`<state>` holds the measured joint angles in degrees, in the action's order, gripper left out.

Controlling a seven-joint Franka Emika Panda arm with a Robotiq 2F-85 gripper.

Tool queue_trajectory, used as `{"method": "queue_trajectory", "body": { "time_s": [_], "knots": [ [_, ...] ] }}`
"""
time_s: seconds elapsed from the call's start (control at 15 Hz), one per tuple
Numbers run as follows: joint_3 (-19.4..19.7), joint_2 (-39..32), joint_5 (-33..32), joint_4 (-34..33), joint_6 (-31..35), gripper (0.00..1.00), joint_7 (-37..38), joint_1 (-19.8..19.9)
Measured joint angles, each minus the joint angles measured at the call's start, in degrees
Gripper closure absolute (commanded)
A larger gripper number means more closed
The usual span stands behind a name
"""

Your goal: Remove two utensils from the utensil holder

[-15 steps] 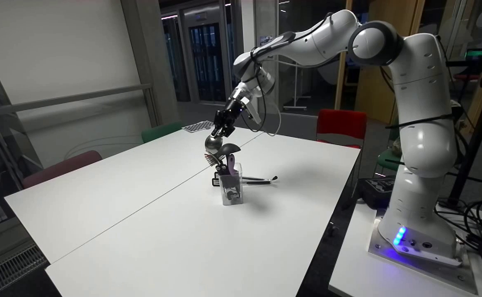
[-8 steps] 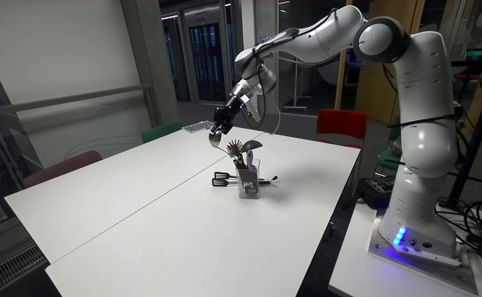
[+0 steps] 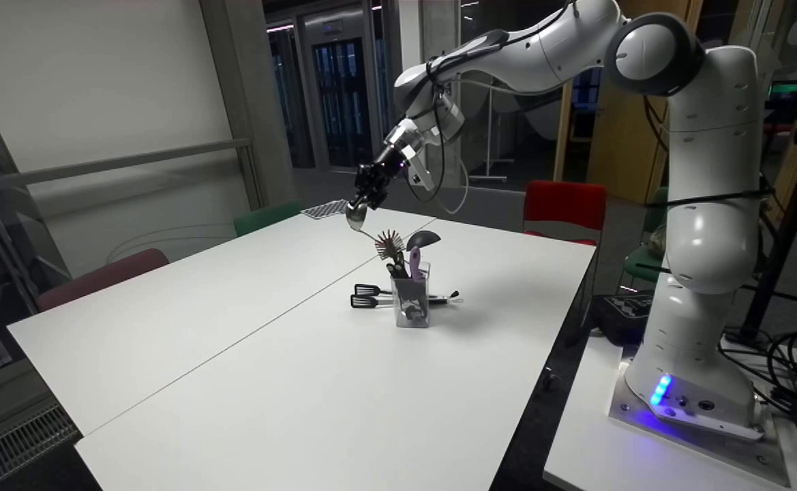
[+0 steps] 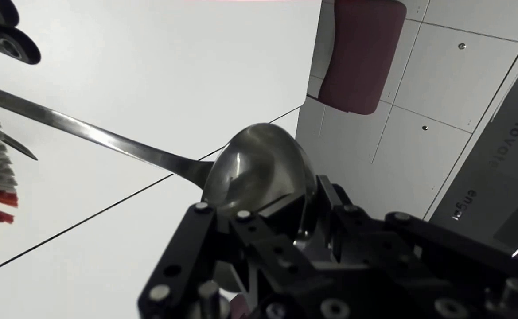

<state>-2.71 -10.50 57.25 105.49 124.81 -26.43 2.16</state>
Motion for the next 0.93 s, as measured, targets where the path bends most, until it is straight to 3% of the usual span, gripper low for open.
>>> {"method": "queue_trajectory", "body": {
  "time_s": [0.27, 0.53, 0.93],
  "knots": [
    [0.00, 3.78, -2.24, 1.32, 2.66, 0.99, 0.11, -1.12],
    [0.00, 8.39, -9.07, 1.39, 4.86, 0.99, 1.61, -2.33],
    [0.34, 12.70, -18.68, 1.43, 5.19, 0.99, 10.13, -2.89]
  ]
}}
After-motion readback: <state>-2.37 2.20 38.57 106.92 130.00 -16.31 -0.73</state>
